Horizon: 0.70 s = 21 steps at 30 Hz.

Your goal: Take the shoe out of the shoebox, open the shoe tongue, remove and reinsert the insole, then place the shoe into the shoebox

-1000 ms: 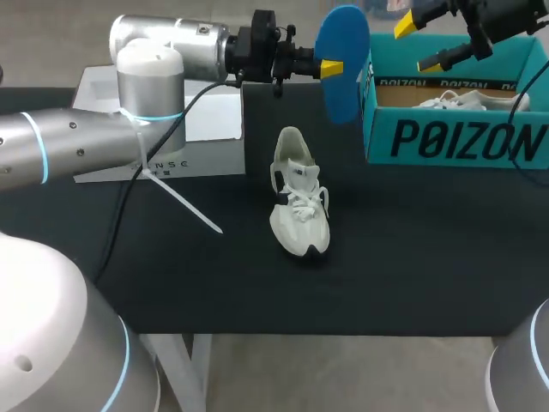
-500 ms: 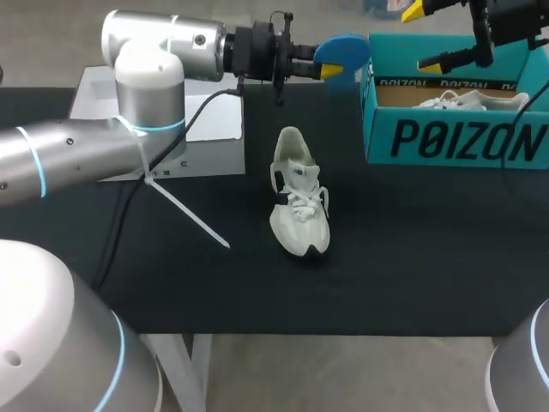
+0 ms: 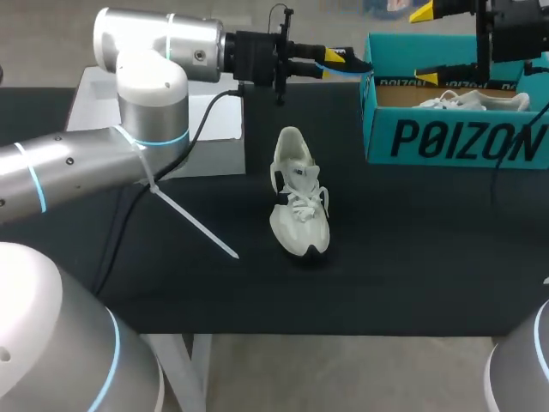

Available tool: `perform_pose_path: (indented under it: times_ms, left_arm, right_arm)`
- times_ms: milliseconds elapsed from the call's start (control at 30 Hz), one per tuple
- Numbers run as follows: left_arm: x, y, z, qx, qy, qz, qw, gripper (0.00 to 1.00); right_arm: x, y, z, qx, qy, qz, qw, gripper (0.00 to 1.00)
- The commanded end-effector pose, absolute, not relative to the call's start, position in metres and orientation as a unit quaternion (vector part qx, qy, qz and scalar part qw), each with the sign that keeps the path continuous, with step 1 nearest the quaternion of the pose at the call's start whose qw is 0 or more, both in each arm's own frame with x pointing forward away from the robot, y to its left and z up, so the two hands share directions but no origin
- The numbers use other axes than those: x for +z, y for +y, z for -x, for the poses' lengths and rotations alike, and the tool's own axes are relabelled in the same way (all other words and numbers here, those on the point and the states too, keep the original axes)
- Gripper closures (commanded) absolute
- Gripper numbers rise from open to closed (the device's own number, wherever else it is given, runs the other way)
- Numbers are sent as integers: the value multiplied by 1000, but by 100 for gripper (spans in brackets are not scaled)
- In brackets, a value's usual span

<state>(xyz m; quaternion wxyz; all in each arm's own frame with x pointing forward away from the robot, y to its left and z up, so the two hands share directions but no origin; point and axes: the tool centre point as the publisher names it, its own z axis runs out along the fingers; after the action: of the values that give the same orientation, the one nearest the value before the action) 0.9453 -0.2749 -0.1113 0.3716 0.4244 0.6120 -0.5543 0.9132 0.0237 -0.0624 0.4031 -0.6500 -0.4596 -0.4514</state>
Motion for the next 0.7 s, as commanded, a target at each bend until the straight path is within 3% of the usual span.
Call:
perform_pose_path:
  times_ms: [33, 700]
  left_arm:
    - [-113, -278, -941, -445, 533, -517, 501, 100]
    - [-100, -282, -934, -489, 510, -511, 490, 100]
  right_arm:
    - [-65, 25, -914, -459, -457, 646, 404, 0]
    - [-71, 52, -916, -490, -480, 591, 424, 0]
